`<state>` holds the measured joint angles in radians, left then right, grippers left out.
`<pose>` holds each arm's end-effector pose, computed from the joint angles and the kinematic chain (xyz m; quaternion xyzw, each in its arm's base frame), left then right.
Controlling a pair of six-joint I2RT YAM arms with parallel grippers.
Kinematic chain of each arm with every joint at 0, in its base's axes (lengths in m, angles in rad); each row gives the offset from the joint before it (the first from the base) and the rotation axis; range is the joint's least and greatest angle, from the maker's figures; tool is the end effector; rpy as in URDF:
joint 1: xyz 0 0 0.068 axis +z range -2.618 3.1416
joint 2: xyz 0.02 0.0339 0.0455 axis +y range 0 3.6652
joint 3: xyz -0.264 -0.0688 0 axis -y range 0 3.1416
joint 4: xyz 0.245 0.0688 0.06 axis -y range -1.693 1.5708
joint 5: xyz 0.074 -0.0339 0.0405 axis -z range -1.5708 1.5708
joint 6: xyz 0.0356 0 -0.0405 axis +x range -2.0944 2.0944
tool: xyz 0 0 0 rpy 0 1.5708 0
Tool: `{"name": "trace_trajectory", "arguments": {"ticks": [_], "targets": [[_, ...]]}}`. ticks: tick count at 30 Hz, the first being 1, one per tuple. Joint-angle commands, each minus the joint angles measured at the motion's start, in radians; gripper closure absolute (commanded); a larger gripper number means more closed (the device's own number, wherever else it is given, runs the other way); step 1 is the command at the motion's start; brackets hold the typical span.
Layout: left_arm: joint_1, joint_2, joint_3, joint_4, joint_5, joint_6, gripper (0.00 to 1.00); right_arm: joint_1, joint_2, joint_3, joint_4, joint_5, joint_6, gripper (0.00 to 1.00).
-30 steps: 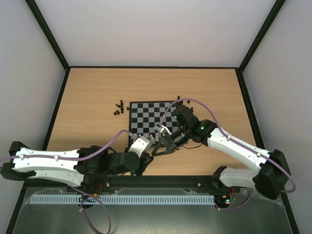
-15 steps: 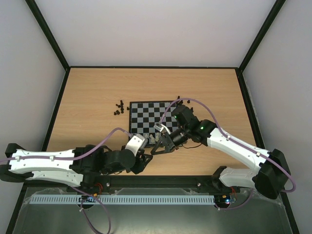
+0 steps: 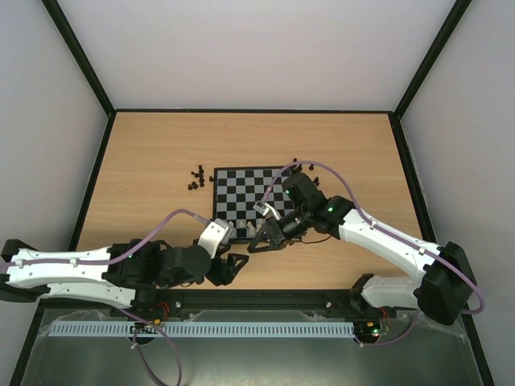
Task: Set up the chess pieces on the board
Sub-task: Place the chess piece on the chessboard.
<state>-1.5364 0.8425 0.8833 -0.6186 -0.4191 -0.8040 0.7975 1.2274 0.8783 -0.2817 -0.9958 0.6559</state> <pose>0.0205 -0.1753 0.3223 0.2154 0.8385 -0.3577 0.3501 0.1583 0.2050 0.2796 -0.2712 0.7661 0.5826 0.0145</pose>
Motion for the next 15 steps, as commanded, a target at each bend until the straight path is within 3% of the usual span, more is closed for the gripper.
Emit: {"name": "trace_trajectory", "arguments": {"ticks": [1, 5, 12, 15], "targets": [[0.007, -0.034, -0.011, 0.007, -0.038, 0.002, 0.30, -0.008, 0.008, 0.037, -0.012, 0.009, -0.008, 0.96], [0.007, -0.061, -0.006, -0.008, -0.064, -0.006, 0.23, -0.009, 0.001, 0.034, -0.018, 0.024, -0.011, 0.96], [0.007, -0.135, -0.020, -0.043, -0.150, -0.073, 0.20, -0.009, -0.012, 0.040, -0.051, 0.063, -0.016, 0.96], [0.007, -0.151, -0.019, -0.082, -0.231, -0.140, 0.07, -0.008, -0.014, 0.058, -0.082, 0.101, -0.050, 0.96]]}}
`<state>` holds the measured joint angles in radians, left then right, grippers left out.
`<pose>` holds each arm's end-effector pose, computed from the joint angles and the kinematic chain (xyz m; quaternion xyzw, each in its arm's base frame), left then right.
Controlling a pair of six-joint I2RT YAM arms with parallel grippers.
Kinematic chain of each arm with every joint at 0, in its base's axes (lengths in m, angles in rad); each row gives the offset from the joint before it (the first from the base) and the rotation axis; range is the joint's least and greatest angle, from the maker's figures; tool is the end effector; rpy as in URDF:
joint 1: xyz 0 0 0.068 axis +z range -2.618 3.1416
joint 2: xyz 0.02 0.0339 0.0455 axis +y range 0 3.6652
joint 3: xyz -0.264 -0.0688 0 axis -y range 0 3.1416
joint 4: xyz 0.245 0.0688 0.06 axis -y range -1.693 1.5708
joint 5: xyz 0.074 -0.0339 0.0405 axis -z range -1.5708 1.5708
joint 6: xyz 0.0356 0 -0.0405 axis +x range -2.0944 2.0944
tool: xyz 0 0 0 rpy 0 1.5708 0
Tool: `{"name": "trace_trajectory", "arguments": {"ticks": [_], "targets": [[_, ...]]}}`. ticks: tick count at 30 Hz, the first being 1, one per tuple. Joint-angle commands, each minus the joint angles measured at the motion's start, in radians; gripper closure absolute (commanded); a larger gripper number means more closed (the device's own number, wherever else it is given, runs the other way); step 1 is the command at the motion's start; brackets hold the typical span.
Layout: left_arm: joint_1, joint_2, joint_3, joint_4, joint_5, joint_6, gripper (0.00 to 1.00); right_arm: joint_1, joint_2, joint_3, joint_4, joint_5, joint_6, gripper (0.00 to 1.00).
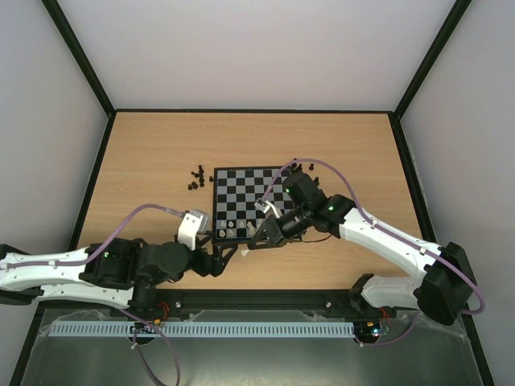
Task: Set up the chess pieces on the board
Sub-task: Place the chess piece on the chessboard.
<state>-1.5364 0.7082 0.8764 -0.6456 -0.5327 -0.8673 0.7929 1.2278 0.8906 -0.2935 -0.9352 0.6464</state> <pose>0.0230 -0.1432 0.3373 0.1413 0.8234 -0.3867 0.3906 0.1614 0.2047 0.2816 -0.2619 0.7788 0.5687 0.0392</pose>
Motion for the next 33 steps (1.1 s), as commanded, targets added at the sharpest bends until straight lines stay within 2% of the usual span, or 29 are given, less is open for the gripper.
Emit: {"name": "trace_trajectory", "arguments": {"ticks": [1, 8, 11, 14, 18, 21, 29, 33], "targets": [[0.007, -0.018, -0.011, -0.065, -0.139, -0.101, 0.02, -0.003, -0.017, 0.055, -0.091, 0.064, -0.050, 0.96], [0.018, 0.008, -0.005, -0.174, -0.302, -0.300, 0.01, -0.004, -0.029, 0.162, -0.266, 0.321, -0.109, 0.96], [0.085, 0.014, -0.017, -0.202, -0.300, -0.336, 0.01, -0.002, -0.024, 0.220, -0.338, 0.450, -0.128, 0.96], [0.225, 0.019, -0.040, -0.145, -0.198, -0.260, 0.01, 0.014, 0.002, 0.303, -0.415, 0.595, -0.148, 0.96], [0.507, 0.027, -0.109, -0.016, 0.057, -0.086, 0.01, 0.072, 0.054, 0.407, -0.518, 0.831, -0.156, 0.96], [0.689, 0.029, -0.170, 0.082, 0.252, -0.013, 0.01, 0.112, 0.102, 0.459, -0.571, 0.943, -0.152, 0.96], [0.988, 0.004, -0.282, 0.224, 0.502, 0.051, 0.01, 0.227, 0.266, 0.597, -0.696, 1.180, -0.117, 0.96], [1.048, -0.005, -0.321, 0.256, 0.569, 0.066, 0.01, 0.263, 0.339, 0.675, -0.746, 1.224, -0.107, 0.96]]}}
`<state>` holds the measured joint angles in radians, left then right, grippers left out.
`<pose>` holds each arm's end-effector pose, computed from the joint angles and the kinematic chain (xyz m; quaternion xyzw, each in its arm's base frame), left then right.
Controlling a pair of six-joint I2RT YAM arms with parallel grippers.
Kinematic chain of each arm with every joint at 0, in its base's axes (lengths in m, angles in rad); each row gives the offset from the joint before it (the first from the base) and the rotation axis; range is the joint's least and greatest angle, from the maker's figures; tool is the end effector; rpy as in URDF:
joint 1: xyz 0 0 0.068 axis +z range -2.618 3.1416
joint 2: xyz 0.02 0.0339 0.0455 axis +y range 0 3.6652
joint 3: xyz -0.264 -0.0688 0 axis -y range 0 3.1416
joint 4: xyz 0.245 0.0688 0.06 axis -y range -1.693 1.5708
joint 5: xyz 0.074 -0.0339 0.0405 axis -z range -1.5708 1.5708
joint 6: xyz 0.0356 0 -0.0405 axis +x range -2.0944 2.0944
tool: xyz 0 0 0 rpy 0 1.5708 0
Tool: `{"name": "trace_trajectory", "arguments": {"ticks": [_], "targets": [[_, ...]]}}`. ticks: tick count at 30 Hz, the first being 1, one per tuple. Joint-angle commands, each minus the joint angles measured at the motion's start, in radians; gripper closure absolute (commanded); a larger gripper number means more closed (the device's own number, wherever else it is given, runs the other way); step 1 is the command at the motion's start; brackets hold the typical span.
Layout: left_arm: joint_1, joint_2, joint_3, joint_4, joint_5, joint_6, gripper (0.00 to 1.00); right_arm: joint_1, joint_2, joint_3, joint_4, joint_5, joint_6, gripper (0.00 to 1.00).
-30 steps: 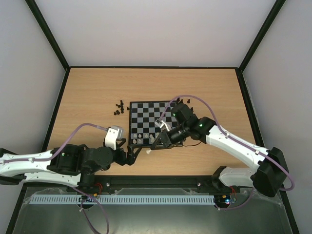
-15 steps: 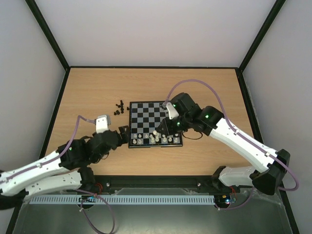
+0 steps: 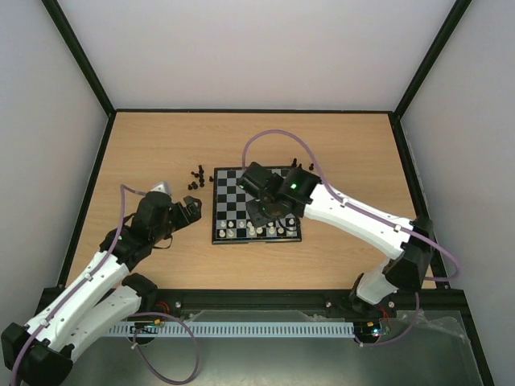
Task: Set up the chess pieces on the board
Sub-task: Place the chess piece on the chessboard.
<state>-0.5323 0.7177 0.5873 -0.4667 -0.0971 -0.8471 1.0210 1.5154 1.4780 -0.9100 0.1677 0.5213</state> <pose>0.1416 -0.0794 0.2532 -0.1608 0.8683 -0.2643 0.3878 0.1703 0.2665 0.3393 -0.2096 0.9254 0.1558 0.2747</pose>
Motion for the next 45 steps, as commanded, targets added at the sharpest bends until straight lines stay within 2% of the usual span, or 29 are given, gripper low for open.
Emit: {"name": "trace_trajectory", "arguments": {"ticks": [1, 8, 15, 21, 32, 45], "targets": [[0.048, -0.015, -0.036, 0.078, 0.138, 0.049, 0.01, 0.040, 0.070, 0.099, -0.138, 0.123, 0.019, 0.96], [0.055, -0.013, -0.053, 0.089, 0.151, 0.051, 0.01, 0.063, 0.190, 0.216, -0.189, 0.118, -0.004, 0.96], [0.058, -0.015, -0.063, 0.078, 0.147, 0.055, 0.01, 0.073, 0.280, 0.254, -0.176, 0.059, -0.042, 0.96], [0.061, -0.040, -0.058, 0.055, 0.133, 0.057, 0.01, 0.098, 0.326, 0.220, -0.125, 0.041, -0.042, 0.96], [0.063, -0.060, -0.062, 0.043, 0.125, 0.042, 0.01, 0.103, 0.333, 0.048, 0.027, -0.009, -0.033, 0.96], [0.063, -0.047, -0.066, 0.053, 0.110, 0.036, 0.01, 0.081, 0.420, 0.058, 0.079, 0.000, -0.076, 0.96]]}}
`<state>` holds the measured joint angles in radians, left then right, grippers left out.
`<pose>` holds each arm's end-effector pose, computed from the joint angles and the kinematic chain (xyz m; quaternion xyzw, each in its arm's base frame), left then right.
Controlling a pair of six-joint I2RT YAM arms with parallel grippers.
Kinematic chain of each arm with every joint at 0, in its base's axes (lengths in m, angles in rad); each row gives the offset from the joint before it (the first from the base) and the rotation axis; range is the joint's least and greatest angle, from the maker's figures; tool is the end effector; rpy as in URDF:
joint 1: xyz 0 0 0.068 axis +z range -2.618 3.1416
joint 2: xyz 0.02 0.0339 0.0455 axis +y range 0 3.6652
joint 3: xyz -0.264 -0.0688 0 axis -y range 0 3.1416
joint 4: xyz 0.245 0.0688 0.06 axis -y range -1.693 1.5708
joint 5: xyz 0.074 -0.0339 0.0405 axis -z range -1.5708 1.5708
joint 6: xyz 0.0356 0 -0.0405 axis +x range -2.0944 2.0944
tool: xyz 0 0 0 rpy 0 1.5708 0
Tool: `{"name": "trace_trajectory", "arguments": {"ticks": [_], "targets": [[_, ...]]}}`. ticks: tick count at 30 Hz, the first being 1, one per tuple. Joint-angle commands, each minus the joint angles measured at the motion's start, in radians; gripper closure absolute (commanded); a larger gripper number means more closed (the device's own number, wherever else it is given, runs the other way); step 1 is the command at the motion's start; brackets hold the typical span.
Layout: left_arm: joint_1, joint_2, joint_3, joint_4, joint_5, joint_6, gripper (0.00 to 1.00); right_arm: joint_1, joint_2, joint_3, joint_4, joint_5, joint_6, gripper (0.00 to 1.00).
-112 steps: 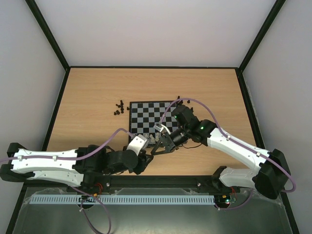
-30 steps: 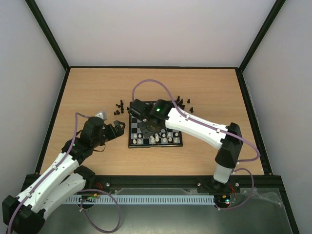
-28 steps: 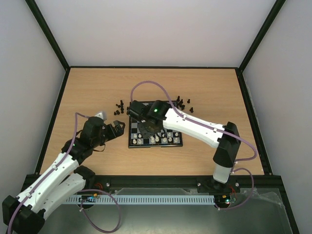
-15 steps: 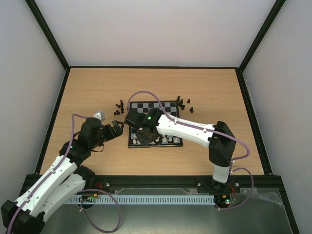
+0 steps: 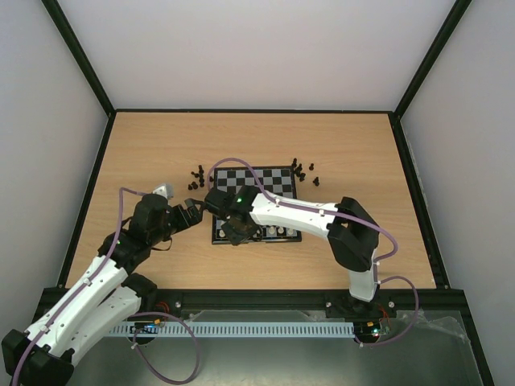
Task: Set up the chess pieces on the board
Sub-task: Place the chess piece on the chessboard.
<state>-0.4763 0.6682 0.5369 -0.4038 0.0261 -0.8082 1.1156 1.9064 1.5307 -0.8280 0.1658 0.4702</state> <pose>0.1398 -0.0732 0.2486 -0.1371 0.8579 -0.3056 0.3896 0.1794 0.3531 0.2268 -0.2964 0.9340 0.0724 0.1856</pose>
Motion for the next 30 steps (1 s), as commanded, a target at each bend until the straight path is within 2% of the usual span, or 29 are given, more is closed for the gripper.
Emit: {"name": "trace_trajectory", "arguments": {"ticks": [1, 30], "targets": [[0.007, 0.002, -0.016, -0.011, -0.015, -0.003, 0.01, -0.017, 0.032, 0.006, 0.000, -0.003, -0.028, 0.96], [0.008, 0.022, -0.020, 0.007, -0.026, -0.002, 0.01, -0.080, 0.112, 0.044, 0.031, -0.050, -0.085, 0.95]]}}
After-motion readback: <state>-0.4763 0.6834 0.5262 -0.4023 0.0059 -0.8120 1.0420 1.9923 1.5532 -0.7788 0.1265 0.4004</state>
